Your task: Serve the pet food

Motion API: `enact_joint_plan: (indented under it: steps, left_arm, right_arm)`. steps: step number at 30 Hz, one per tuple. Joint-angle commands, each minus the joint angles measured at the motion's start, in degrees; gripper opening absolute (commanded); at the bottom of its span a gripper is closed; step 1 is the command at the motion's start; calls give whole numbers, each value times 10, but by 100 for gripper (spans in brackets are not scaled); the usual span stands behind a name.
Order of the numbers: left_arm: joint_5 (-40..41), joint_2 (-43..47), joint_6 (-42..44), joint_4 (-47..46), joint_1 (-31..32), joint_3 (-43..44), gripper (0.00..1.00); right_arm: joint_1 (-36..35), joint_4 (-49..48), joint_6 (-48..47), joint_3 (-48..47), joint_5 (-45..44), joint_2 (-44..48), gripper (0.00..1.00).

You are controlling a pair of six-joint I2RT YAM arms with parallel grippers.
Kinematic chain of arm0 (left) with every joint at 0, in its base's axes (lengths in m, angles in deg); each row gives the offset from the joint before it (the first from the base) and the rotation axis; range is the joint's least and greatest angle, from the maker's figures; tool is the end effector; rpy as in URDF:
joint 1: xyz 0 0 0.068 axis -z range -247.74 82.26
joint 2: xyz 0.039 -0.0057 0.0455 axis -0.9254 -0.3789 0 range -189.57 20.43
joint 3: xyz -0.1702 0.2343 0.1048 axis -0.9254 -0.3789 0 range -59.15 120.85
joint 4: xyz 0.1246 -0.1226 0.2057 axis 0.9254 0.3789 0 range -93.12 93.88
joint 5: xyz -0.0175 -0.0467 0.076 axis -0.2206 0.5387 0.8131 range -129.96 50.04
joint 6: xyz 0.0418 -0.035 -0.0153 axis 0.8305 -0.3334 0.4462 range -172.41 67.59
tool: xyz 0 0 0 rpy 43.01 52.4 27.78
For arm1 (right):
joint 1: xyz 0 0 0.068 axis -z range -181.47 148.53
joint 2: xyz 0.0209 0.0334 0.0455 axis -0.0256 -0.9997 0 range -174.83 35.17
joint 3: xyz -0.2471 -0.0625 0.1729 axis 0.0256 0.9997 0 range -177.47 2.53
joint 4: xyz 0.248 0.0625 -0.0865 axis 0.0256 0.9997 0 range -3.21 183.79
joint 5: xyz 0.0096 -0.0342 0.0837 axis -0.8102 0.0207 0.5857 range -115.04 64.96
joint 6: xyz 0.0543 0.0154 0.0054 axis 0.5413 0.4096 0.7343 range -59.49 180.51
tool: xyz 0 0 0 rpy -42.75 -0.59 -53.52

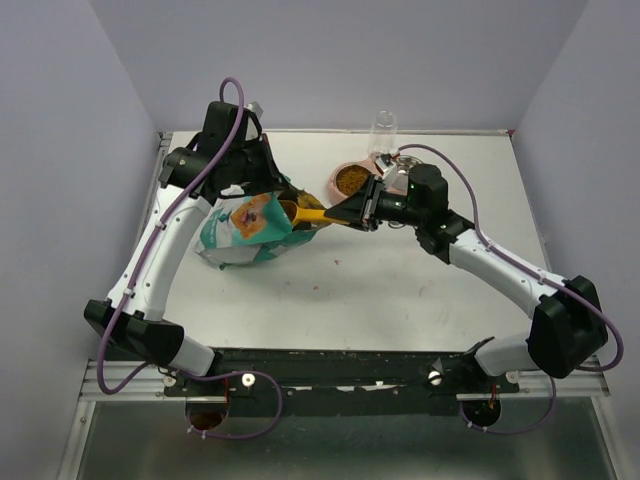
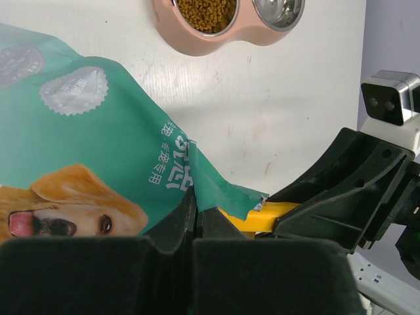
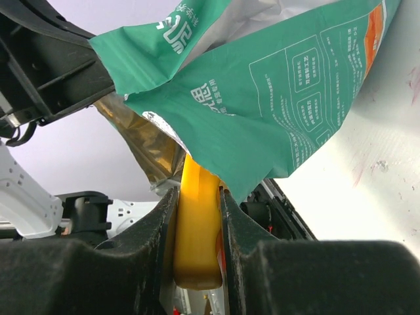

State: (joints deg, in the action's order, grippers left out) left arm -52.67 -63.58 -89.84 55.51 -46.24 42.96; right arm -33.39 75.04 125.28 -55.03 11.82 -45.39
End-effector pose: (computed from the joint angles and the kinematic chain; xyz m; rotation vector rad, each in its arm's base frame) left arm 0.2733 -0.1168 0.4748 -0.2092 2.3751 -0.7706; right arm 0.2690 0.1956 0.3450 0.0415 2.1053 1.6954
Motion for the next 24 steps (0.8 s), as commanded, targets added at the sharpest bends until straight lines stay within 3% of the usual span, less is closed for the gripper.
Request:
enact_joint_plan:
  steps: [1,11,15,24]
  left_arm:
    - [-54,47,-15,-68,7,21,0]
    - [-56,48,-15,-68,7,18,0]
    - [-60,51,-11,-74,7,16,0]
    - [-78,66,-11,-101,7,-16,0]
  right_arm:
    - [19,-25,14,18,14,30,1]
    - [40,-89,49,54,42,35,1]
    - [41,2,-11,14,27,38,1]
    - [58,-36,23,25,32,65,1]
